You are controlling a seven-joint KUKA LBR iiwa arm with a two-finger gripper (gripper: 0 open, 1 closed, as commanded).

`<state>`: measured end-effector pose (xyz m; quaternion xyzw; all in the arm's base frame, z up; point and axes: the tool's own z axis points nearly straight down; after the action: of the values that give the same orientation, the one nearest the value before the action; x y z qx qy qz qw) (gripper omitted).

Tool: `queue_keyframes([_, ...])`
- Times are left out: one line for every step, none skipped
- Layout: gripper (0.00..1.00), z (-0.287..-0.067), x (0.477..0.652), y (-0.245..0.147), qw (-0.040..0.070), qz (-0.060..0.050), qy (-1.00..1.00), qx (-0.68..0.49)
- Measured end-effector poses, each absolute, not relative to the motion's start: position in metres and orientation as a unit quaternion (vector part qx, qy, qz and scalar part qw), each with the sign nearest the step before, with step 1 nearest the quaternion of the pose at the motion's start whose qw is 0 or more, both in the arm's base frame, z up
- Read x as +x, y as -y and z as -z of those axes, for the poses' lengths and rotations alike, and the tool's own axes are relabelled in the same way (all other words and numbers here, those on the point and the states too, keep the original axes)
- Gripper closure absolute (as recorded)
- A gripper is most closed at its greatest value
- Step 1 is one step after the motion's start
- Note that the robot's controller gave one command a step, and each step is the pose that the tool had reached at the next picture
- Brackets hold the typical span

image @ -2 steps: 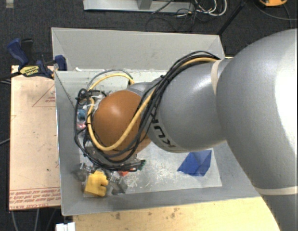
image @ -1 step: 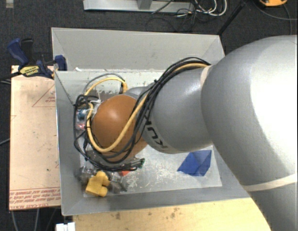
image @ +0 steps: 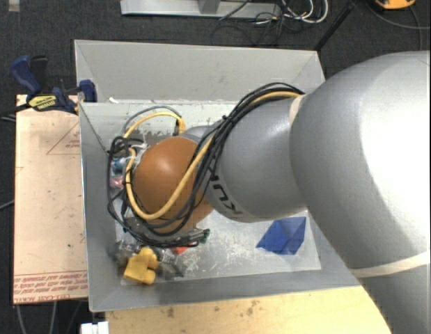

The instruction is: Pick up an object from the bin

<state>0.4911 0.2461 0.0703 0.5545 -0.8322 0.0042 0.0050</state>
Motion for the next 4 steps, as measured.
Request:
queue_keyframes([1.00,-0.070,0.491,-0.248,0.004,-0.003,0.832,0.555])
queue_keyframes([1.00,-0.071,0.491,-0.249,0.000,0.001,0.833,0.554])
queue_keyframes([1.00,-0.133,0.492,-0.250,-0.004,0.000,0.833,0.553])
queue_keyframes([1.00,-0.137,0.492,-0.251,-0.002,0.001,0.834,0.551])
